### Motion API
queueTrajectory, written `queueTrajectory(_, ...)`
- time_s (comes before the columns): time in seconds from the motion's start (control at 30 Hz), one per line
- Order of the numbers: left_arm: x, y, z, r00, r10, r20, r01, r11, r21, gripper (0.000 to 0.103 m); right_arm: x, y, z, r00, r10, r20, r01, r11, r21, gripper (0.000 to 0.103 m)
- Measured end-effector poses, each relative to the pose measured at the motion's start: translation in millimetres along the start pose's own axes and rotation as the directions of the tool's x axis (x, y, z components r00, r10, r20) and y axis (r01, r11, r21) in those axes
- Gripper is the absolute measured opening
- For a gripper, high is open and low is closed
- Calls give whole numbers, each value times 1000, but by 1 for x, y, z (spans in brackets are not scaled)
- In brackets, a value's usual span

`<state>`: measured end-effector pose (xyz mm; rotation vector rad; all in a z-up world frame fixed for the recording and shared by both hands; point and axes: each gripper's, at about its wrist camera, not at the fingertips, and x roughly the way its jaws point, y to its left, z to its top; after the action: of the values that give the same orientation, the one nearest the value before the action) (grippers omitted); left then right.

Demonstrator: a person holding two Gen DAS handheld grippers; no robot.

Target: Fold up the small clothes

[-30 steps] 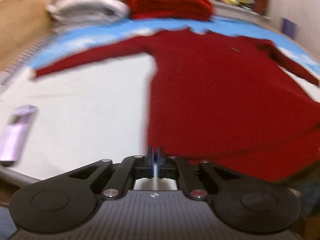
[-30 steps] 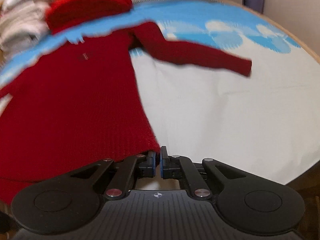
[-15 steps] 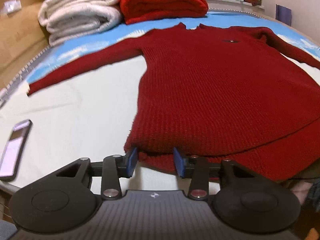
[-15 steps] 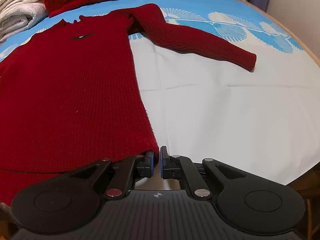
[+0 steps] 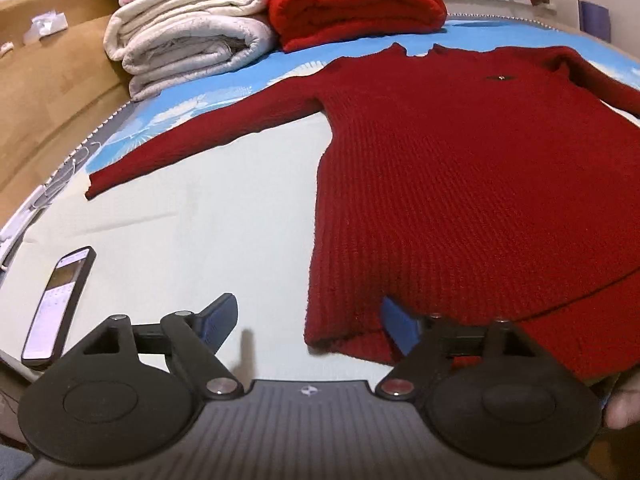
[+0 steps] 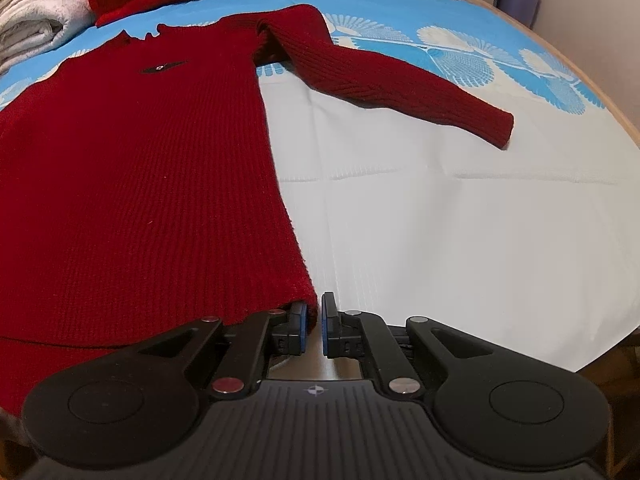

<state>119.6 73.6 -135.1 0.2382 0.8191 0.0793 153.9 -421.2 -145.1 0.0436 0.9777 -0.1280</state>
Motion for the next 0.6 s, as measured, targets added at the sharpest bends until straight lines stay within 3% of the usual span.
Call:
queueTrajectory(0.13, -8, -3, -5, 985, -164, -51, 164, 986, -1, 84, 0, -6, -2, 1000, -11, 1, 11, 1000, 17, 24)
queueTrajectory(0.17, -9, -6, -7, 986, -160, -44, 161, 987, 18, 84, 0, -7, -2, 1000, -12, 0, 12, 1000, 21, 25)
queueTrajectory(0.23, -6, -12, -8, 995, -102, -17, 104, 992, 74, 95, 1, -7, -2, 1000, -14, 0, 14, 1000, 23, 26)
queueTrajectory(0.33, 0, -7, -6, 999, -39, -25, 40, 998, 42, 96, 1, -3, -1, 1000, -24, 1, 24, 1000, 9, 26)
queueTrajectory(0.47, 10, 4, -1, 990, 141, -31, -141, 990, 2, 96, 1, -3, -1, 1000, -25, 3, 25, 1000, 10, 27)
queueTrajectory(0.5, 13, 7, 1, 986, 161, -40, -162, 987, -21, 100, 1, -4, -1, 1000, -25, 4, 25, 1000, 13, 28)
queueTrajectory(0.6, 16, 18, 3, 988, 134, -73, -142, 985, -102, 102, -1, -6, -2, 1000, -28, 12, 27, 999, 24, 34)
